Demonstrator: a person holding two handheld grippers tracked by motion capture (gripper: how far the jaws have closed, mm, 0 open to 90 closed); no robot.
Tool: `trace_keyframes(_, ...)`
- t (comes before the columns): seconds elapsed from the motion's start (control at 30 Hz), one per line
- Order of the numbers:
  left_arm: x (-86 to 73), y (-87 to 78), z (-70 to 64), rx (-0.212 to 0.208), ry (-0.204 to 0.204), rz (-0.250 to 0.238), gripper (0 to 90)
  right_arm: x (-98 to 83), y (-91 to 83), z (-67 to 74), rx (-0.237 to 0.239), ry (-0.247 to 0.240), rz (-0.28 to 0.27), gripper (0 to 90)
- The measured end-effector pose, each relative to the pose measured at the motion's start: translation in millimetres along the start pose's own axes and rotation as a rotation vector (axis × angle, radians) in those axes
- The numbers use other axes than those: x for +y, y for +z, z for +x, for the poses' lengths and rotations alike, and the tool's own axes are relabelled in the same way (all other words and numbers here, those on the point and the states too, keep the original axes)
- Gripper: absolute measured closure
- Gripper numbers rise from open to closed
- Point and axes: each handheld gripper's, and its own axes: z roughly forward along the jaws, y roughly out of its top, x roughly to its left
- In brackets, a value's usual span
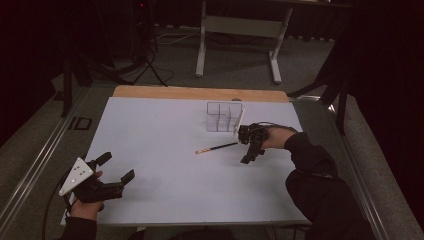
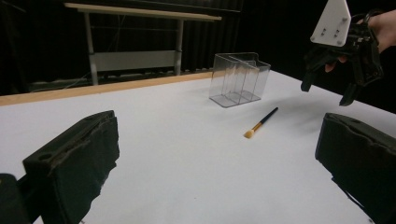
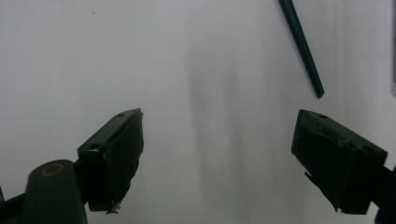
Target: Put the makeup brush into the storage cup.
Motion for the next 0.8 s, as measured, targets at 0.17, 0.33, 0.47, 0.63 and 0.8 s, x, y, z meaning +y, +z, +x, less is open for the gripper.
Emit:
trace_keyframes(0.17, -0.6, 0.4, -0.3, -0.002, 0.004, 0.004, 0.0, 6.7, 5.0, -2.7, 0.042, -0.044, 0.043, 18.1)
trace_keyframes(0.33, -1.0, 0.5, -0.3, -0.004, 0.003, 0.005, 0.0, 16.2, 8.9, -4.4, 0.001, -0.080, 0.065, 19.5)
trace_keyframes(0.47, -1.0, 0.5, -0.6, -0.007, 0.004, 0.007, 0.0, 22.4, 11.2, -4.5, 0.003, -0.127, 0.077, 19.0)
trace_keyframes(0.63, -1.0, 0.1, -0.6, -0.007, 0.004, 0.006, 0.0, 35.7, 16.2, -5.4, -0.022, -0.204, 0.079, 18.9)
trace_keyframes(0.8, -1.4, 0.4, -0.6, -0.011, 0.003, 0.008, 0.0, 46.4, 15.5, -8.2, -0.052, -0.236, 0.072, 17.4)
